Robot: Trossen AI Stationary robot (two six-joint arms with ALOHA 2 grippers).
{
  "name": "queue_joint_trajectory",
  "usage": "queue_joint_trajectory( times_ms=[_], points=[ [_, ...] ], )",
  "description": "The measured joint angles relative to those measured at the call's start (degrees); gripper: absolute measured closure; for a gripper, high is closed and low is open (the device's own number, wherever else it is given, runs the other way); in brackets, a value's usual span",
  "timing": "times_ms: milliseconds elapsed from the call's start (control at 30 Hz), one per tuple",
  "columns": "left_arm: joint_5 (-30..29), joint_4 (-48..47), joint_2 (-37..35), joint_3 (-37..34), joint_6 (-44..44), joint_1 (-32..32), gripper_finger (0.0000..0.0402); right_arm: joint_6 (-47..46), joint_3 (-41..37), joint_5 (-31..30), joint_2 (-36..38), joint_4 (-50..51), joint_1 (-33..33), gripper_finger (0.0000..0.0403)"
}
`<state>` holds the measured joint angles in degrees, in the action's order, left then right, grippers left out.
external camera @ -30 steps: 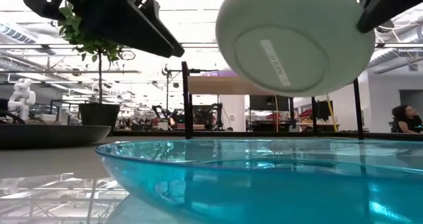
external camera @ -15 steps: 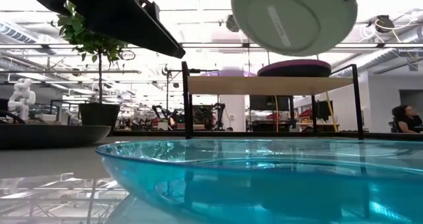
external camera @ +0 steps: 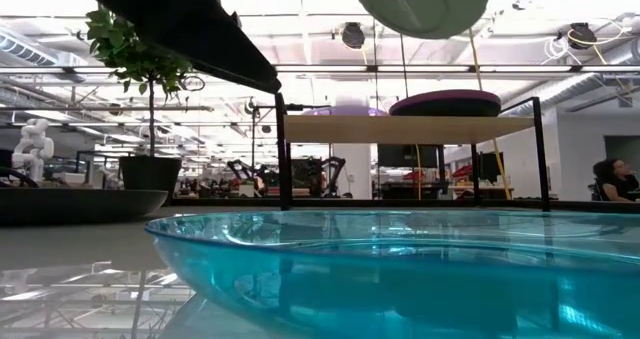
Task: Place and stack plates onto a shelf
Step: Stack the light green plate on top of the violet plate on the shelf
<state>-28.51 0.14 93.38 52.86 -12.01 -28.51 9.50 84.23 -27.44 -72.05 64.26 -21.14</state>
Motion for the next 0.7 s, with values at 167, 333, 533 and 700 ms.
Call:
queue_joint_trajectory(
  times_ms=[167,333,533,700],
  points=[
    [0.02,0.01,0.00,0.00,-2.39,0.00,0.0158,6.30,2.06,-2.62,0.00,4.12,9.50,0.0403],
    [0.02,0.02,0.02,0.00,-3.56,0.00,0.0158,11.53,2.29,-1.00,0.00,7.34,21.34,0.0403],
    [0.00,0.04,0.02,0.00,-3.34,0.00,0.0158,16.20,2.29,8.02,0.00,9.08,34.00,0.0403],
    [0.01,0.07,0.02,0.00,-3.30,0.61,0.0158,17.60,2.21,11.56,-0.93,9.12,39.18,0.0403]
  ],
)
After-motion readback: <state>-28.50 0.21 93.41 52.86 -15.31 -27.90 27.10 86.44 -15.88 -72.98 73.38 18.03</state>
